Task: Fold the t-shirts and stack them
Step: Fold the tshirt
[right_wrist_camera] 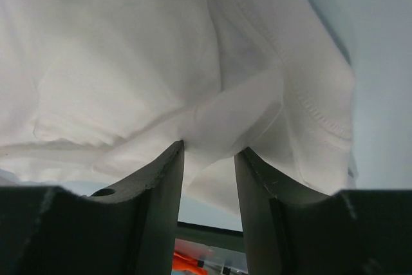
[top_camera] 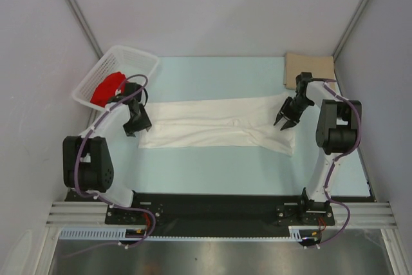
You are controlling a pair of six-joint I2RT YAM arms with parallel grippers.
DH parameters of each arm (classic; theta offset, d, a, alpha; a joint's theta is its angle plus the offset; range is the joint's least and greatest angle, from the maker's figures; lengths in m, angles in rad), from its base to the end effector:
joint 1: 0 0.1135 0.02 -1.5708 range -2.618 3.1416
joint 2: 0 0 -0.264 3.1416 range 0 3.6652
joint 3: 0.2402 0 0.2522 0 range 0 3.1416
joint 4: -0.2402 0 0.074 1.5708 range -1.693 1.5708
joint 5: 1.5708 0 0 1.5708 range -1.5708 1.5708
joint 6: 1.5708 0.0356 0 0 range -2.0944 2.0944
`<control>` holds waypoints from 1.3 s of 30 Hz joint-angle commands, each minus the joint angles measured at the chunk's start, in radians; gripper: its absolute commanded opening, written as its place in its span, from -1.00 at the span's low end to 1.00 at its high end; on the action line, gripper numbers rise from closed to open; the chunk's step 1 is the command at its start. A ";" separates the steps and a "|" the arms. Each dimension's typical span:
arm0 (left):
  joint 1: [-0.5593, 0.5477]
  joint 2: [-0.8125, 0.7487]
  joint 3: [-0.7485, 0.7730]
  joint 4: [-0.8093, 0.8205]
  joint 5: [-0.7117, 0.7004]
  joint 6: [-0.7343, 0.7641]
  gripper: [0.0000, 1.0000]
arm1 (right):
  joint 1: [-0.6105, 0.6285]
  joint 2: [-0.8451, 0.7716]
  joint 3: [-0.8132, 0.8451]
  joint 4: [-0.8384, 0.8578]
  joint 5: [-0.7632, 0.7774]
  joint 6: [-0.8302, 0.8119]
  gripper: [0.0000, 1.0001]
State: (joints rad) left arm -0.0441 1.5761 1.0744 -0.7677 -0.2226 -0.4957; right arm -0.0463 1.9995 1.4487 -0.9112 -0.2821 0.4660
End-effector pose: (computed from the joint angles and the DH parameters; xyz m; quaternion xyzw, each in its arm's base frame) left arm 0.2974 -0.0053 0.2085 -0.2362 0.9539 0.0661 0.1731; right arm 0.3817 -0.0078 0.1690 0.2431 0.9583 0.1485 0.0234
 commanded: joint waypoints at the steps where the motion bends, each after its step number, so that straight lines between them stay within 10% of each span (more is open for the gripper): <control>1: -0.060 -0.090 0.053 -0.019 0.018 0.019 0.15 | -0.006 0.025 0.056 0.000 0.024 -0.015 -0.15; 8: -0.125 -0.061 0.025 0.131 0.250 0.037 -0.25 | -0.006 0.050 0.088 -0.002 0.027 -0.010 -0.38; 16: -0.114 0.195 0.101 0.114 0.187 0.045 -0.68 | 0.016 0.044 0.165 -0.015 0.004 0.011 -1.00; 39: -0.114 0.179 0.061 0.142 0.193 0.051 -0.71 | 0.126 0.208 0.536 -0.130 -0.028 0.023 -1.00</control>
State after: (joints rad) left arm -0.1631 1.7996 1.1370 -0.6495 -0.0242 -0.4614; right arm 0.0673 2.2097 1.9293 -1.0252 -0.2893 0.4969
